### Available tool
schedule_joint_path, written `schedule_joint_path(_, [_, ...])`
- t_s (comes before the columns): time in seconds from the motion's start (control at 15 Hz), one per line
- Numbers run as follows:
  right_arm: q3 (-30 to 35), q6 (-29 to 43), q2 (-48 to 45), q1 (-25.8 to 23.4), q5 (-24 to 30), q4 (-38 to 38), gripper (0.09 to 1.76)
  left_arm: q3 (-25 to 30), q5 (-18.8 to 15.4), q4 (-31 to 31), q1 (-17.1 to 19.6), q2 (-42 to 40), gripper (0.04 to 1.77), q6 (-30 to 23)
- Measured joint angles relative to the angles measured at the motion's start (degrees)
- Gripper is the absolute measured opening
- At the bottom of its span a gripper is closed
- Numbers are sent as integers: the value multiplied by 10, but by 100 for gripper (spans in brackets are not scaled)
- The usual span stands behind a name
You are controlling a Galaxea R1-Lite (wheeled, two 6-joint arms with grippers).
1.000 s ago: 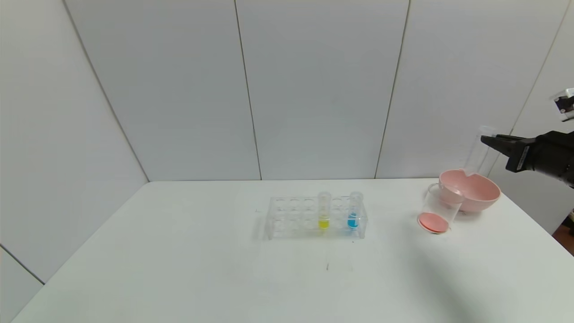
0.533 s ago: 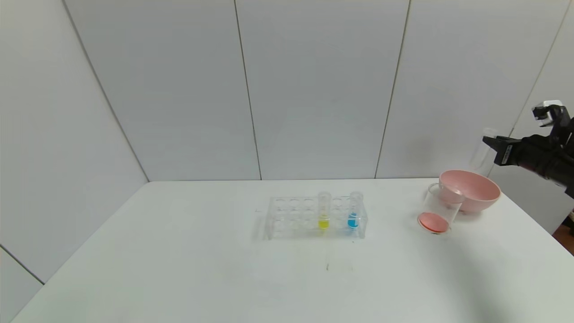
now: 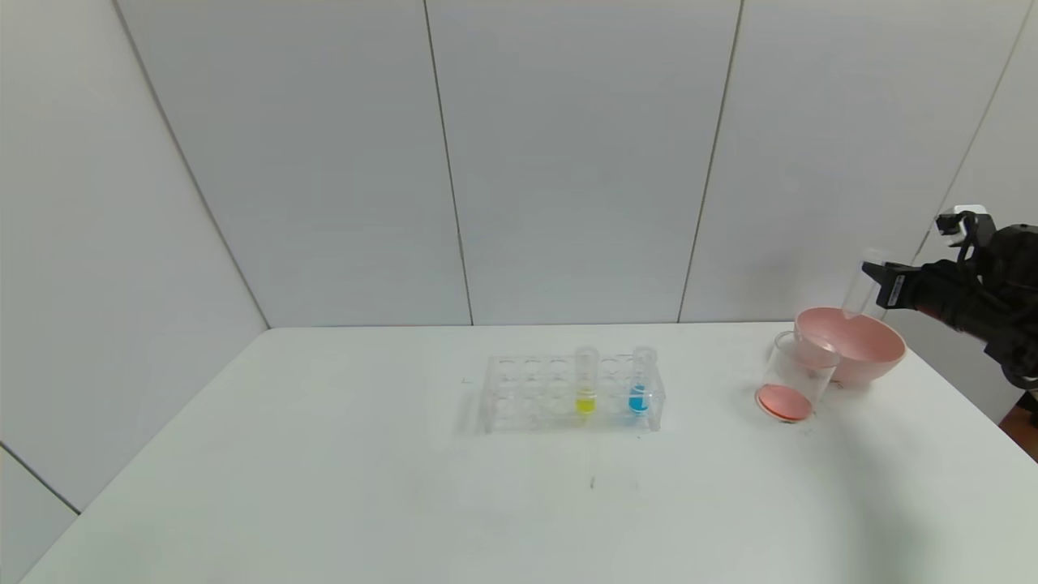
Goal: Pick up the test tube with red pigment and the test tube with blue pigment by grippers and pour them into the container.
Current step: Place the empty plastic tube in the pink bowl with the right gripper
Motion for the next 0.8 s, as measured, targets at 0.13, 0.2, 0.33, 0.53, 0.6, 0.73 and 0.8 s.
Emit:
schedule_joint_path(0.13, [0, 0, 2, 0, 0, 0, 73, 0, 0, 0, 0, 0, 176, 0])
schedule_joint_path(0.2, [-1, 0, 2, 0, -1, -1, 85, 0, 0, 0, 0, 0, 176, 0])
schedule_joint_path(0.33, [-1, 0, 2, 1, -2, -2, 104, 0, 0, 0, 0, 0, 176, 0])
schedule_joint_path(0.53, [10, 0, 0, 2, -4, -38, 126, 0, 0, 0, 0, 0, 176, 0])
schedule_joint_path(0.6, [19, -1, -4, 5, -3, -42, 131, 0, 0, 0, 0, 0, 176, 0])
schedule_joint_path(0.73, [47, -1, -23, 12, -3, -42, 140, 0, 0, 0, 0, 0, 176, 0])
schedule_joint_path(0.8, [65, -2, -37, 19, -3, -42, 144, 0, 0, 0, 0, 0, 176, 0])
